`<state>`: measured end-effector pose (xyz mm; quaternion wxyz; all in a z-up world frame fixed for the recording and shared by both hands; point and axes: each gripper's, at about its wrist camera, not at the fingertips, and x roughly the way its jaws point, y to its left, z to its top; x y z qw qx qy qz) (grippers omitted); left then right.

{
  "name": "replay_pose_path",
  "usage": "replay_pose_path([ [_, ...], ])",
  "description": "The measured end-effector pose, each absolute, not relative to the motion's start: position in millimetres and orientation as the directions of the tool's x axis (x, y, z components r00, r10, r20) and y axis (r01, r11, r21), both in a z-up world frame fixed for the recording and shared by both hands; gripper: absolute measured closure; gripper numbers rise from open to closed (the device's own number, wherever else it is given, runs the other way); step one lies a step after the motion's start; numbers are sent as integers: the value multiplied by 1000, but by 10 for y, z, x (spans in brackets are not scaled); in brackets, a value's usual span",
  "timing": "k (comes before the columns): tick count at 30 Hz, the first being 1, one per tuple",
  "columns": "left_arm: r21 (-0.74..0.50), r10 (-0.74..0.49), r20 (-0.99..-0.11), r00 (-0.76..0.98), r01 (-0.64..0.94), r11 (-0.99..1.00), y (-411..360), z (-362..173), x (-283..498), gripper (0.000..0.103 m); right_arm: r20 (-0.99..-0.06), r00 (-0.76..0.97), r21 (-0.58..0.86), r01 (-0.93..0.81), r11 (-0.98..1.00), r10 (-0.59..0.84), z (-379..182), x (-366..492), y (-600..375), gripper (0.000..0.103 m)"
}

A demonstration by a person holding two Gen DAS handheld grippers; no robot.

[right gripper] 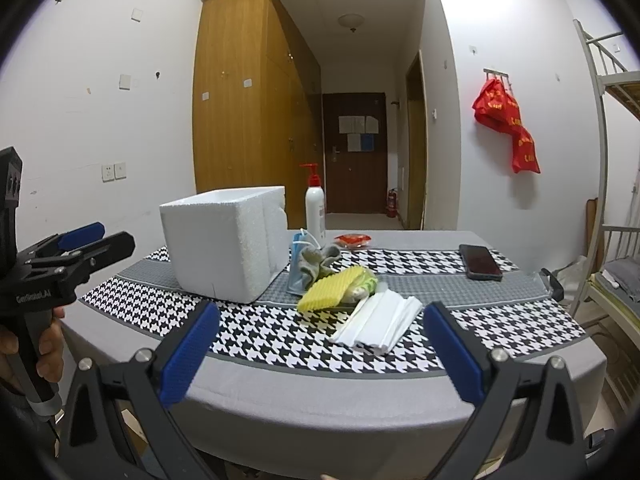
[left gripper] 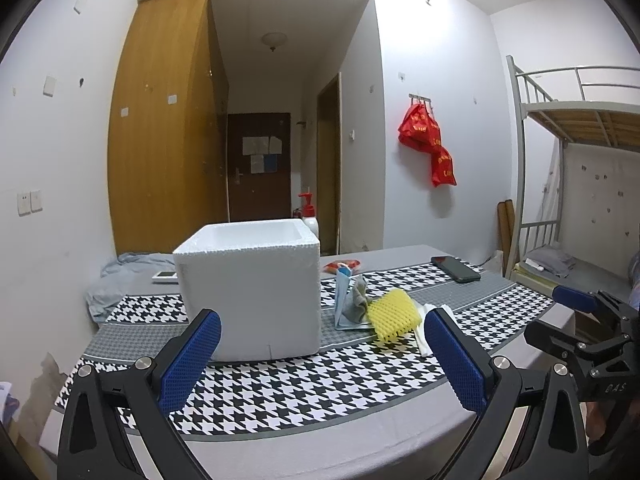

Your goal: Organize soft objects

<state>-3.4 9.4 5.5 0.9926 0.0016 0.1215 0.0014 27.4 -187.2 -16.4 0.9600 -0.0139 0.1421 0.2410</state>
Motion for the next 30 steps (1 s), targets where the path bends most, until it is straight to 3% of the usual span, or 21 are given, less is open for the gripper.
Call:
replay_pose_path([
  [30, -27, 26, -240, 970, -33, 999, 189, 45, -15, 1, -274, 845, 39, -467, 884, 459, -136, 271, -1830, 0],
])
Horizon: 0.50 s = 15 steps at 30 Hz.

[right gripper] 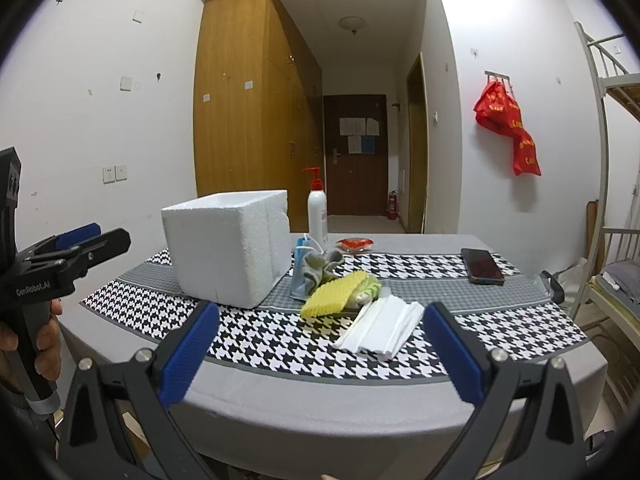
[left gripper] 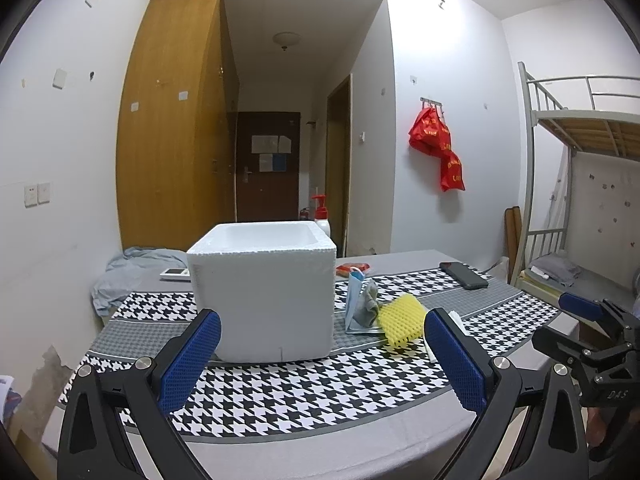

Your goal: Organize soft objects

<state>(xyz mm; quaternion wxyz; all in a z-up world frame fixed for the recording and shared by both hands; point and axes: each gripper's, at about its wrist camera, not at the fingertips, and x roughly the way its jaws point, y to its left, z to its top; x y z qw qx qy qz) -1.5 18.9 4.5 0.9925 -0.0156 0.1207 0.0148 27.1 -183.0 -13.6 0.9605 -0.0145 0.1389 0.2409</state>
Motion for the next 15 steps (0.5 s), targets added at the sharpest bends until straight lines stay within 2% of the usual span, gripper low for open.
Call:
replay_pose_path([
  [15, -34, -14, -255, 967, 5, 999, 180, 63, 117, 1, -278, 847, 49, -460, 887, 454, -129, 384, -1850, 0],
])
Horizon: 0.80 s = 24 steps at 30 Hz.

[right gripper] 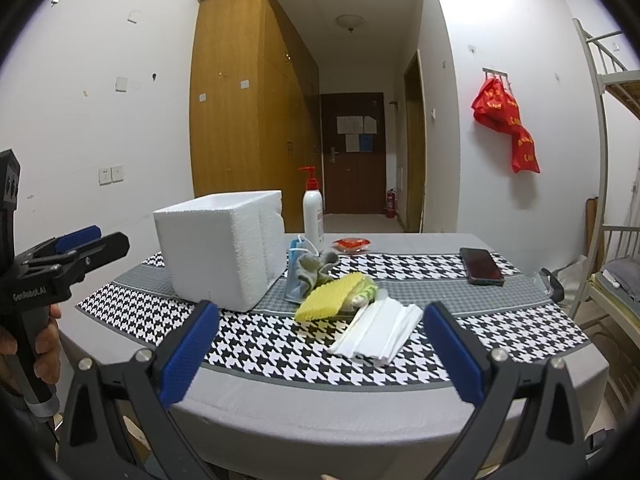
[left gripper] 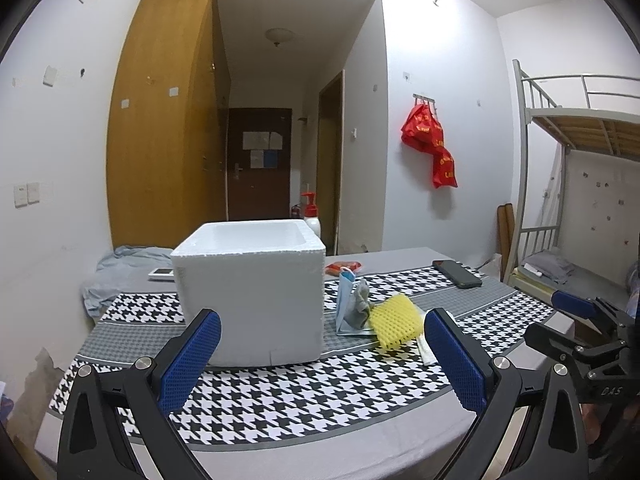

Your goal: Organize soft objects

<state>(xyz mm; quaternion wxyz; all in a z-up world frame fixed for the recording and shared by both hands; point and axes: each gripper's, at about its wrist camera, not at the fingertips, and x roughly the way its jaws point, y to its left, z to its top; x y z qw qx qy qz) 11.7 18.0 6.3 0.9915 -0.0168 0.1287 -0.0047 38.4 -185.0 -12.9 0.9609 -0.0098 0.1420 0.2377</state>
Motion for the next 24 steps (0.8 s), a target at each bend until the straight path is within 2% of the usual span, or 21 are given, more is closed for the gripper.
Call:
replay_pose_path([
  [15, -21, -96, -334, 938, 94, 995, -45, -41, 511, 1, -332, 850, 68, -412, 909, 410, -243, 735, -1965, 0],
  [24, -30, -147, -416, 897, 149, 988, -272, -126, 863, 1, -372, 841, 99, -386, 917, 394, -369, 931, -2100, 0],
])
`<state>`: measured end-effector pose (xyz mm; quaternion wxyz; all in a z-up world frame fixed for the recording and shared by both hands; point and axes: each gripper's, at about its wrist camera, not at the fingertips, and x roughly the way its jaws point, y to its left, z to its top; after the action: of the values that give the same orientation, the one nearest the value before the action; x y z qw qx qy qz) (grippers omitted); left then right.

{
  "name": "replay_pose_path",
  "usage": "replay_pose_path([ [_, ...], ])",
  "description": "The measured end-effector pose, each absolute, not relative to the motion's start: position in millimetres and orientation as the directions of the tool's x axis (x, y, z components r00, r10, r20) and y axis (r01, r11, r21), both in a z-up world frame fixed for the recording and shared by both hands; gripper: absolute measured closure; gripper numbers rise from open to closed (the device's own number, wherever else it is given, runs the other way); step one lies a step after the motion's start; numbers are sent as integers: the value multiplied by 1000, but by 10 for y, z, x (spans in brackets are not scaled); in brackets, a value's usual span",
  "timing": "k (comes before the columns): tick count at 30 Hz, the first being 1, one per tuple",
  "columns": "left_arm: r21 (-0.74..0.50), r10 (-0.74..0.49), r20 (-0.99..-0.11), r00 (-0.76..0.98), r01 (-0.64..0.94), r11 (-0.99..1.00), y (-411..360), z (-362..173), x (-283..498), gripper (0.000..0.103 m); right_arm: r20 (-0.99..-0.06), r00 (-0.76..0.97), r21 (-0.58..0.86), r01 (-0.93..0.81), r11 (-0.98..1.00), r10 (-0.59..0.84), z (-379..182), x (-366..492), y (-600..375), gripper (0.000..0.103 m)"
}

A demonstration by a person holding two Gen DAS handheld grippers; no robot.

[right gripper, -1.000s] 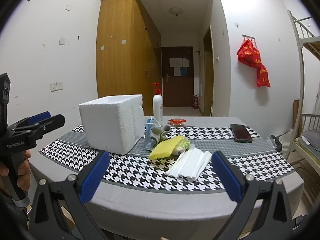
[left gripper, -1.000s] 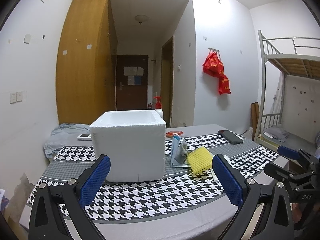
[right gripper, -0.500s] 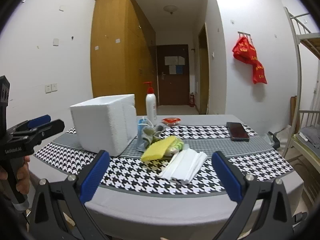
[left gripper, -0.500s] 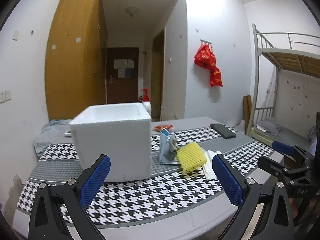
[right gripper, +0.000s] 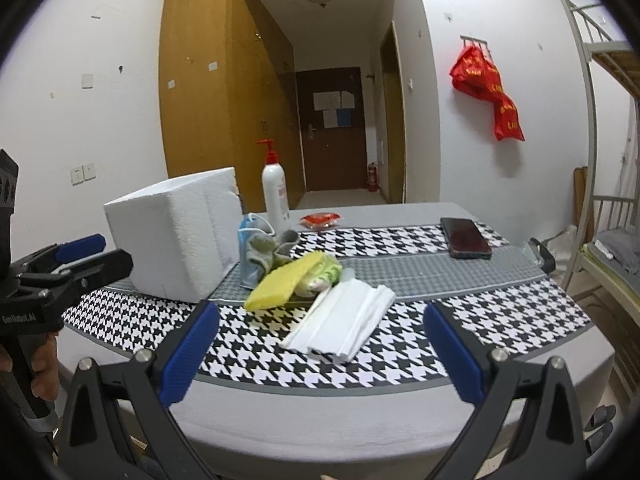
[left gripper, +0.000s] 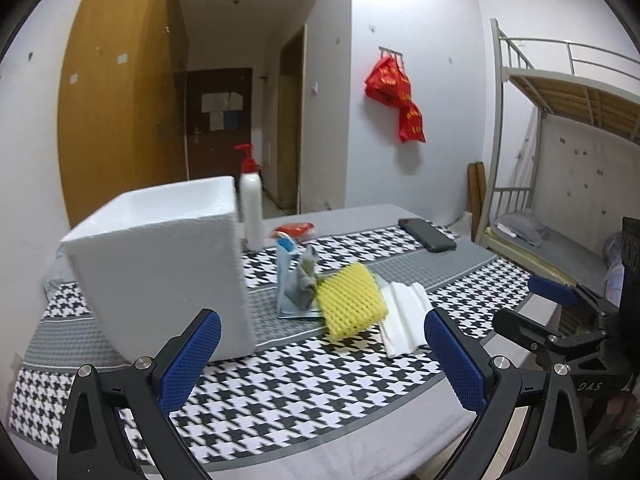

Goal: Organize soft objects
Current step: 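Move the left tool to the yellow foam mesh and close on it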

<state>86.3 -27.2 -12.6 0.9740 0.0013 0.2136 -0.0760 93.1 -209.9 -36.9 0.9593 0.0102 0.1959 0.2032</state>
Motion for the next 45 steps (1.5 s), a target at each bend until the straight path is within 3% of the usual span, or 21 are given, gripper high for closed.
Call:
replay_pose_path([
  [16, -14, -204, -545, 814, 234, 972, -520, -395, 1384, 1, -454, 813, 133, -343, 930, 365, -621, 1324, -2244, 0],
  [24, 13, -168, -618, 768, 224, 975, -565, -551, 1685, 2, -488, 793, 139, -341, 930, 364, -747, 1472, -2224, 0],
  [27, 37, -155, -632, 759, 229, 973, -605, -583, 1776, 8, -500, 786, 143, -340, 930, 364, -783, 1530, -2228, 0],
  [37, 130, -78, -687, 722, 228, 965, -811, -744, 2082, 13, -515, 772, 168, -335, 927, 373, -871, 1650, -2313, 0],
  [42, 173, -32, -702, 712, 214, 961, -874, -833, 2189, 23, -519, 764, 183, -339, 923, 383, -903, 1706, -2343, 0],
  [45, 156, -34, -715, 698, 207, 966, -854, -873, 2253, 37, -521, 761, 188, -340, 921, 388, -921, 1728, -2350, 0],
])
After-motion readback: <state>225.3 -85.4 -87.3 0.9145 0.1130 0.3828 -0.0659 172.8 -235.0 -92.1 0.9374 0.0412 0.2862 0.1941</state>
